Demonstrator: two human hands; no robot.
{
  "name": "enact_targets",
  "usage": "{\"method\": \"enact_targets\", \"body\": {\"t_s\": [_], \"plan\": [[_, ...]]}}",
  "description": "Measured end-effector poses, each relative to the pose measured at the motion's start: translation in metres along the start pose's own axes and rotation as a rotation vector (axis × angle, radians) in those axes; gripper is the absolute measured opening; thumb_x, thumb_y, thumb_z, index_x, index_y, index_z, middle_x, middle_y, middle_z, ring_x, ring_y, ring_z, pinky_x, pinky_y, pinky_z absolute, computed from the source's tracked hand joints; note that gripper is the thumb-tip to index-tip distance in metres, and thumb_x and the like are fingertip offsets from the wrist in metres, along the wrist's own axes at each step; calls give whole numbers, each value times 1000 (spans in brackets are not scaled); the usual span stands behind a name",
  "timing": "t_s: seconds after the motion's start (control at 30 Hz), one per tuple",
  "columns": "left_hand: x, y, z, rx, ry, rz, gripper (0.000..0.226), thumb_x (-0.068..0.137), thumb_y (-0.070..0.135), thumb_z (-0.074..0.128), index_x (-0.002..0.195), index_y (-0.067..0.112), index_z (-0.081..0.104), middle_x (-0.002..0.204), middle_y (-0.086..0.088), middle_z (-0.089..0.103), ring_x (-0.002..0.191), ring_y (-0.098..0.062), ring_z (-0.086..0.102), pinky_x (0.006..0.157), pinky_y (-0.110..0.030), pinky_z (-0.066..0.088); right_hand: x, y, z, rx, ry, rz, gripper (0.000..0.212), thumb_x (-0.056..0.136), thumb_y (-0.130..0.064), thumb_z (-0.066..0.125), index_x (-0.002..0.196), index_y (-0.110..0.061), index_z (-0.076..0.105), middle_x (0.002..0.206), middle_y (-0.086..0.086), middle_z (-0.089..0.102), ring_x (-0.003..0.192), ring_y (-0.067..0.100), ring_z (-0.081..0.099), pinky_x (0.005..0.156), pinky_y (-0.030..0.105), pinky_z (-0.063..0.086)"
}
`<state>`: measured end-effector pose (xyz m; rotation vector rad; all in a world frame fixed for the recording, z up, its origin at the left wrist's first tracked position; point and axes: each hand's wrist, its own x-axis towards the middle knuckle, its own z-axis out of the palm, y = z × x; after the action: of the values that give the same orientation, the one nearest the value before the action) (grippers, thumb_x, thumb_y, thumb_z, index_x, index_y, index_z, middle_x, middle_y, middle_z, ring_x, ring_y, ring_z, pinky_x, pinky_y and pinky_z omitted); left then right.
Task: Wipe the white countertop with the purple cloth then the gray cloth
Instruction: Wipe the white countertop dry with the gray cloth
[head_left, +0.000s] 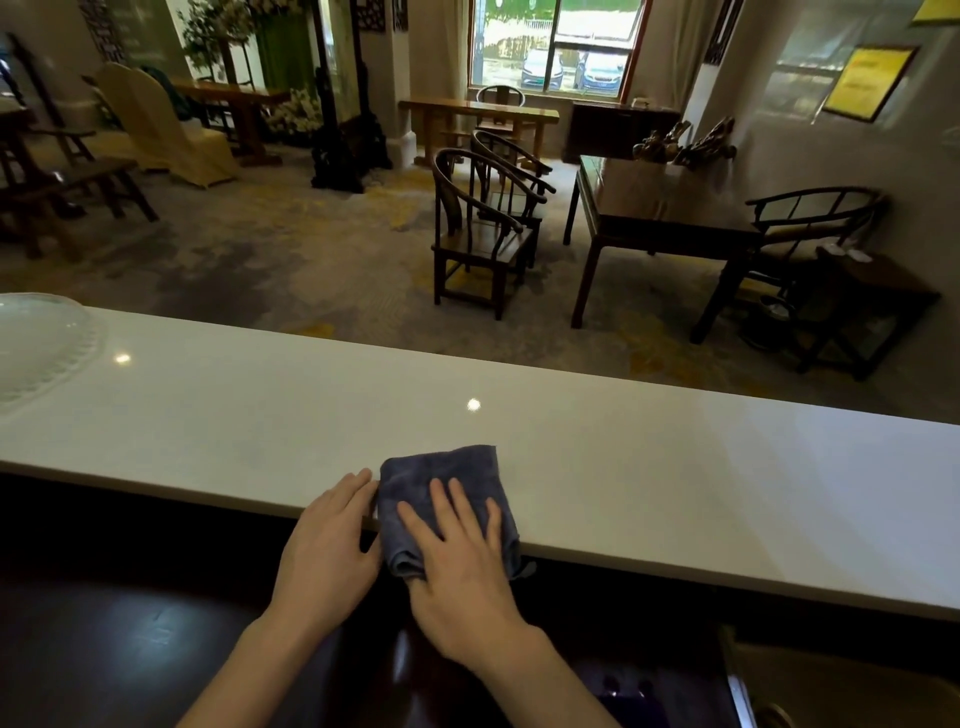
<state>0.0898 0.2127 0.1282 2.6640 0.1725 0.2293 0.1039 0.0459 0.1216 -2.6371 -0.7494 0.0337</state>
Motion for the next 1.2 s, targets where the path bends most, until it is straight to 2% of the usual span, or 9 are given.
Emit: {"method": "enact_targets", "body": {"t_s": [0.17,0.37,0.57,0.73,0.97,1.2], "plan": [[2,-2,2,-55,9,-34,64,86,28,66,145,21,44,153,2,44,141,-15,39,116,-33,33,22,-2,4,-78,-23,18,72,97,-26,44,159,-32,9,170,6,-9,154,25,-19,115,57,-24],[1,-1,4,20,30,-6,61,87,35,66,141,13,50,150,-2,48,139,-19,43,115,-35,35,73,3,-1,-109,-74,61,70,97,-32,46,159,-30,14,170,8,-4,155,26,-12,118,65,-14],[1,-1,4,67,41,15,57,91,44,59,139,15,52,153,1,45,142,-16,38,117,-30,29,122,21,-2,-131,-75,96,65,100,-33,43,158,-31,15,171,7,-1,155,27,-10,117,66,-12],[2,2,1,73,45,14,56,90,42,61,137,12,54,151,-2,47,141,-19,40,116,-30,27,143,38,-7,-137,-53,133,62,101,-30,42,157,-32,18,171,5,2,156,24,-7,119,65,-11],[2,-2,3,66,28,-8,60,92,49,55,143,19,47,156,6,38,145,-13,32,118,-26,22,142,71,-28,-114,-23,247,56,103,-31,40,156,-33,25,171,2,6,156,22,-4,121,61,-7],[2,-3,3,50,15,-20,58,92,49,54,143,21,47,157,8,37,145,-11,31,117,-28,26,125,114,-52,-139,4,382,54,105,-33,40,157,-35,24,171,1,7,156,22,-3,121,59,-9]]}}
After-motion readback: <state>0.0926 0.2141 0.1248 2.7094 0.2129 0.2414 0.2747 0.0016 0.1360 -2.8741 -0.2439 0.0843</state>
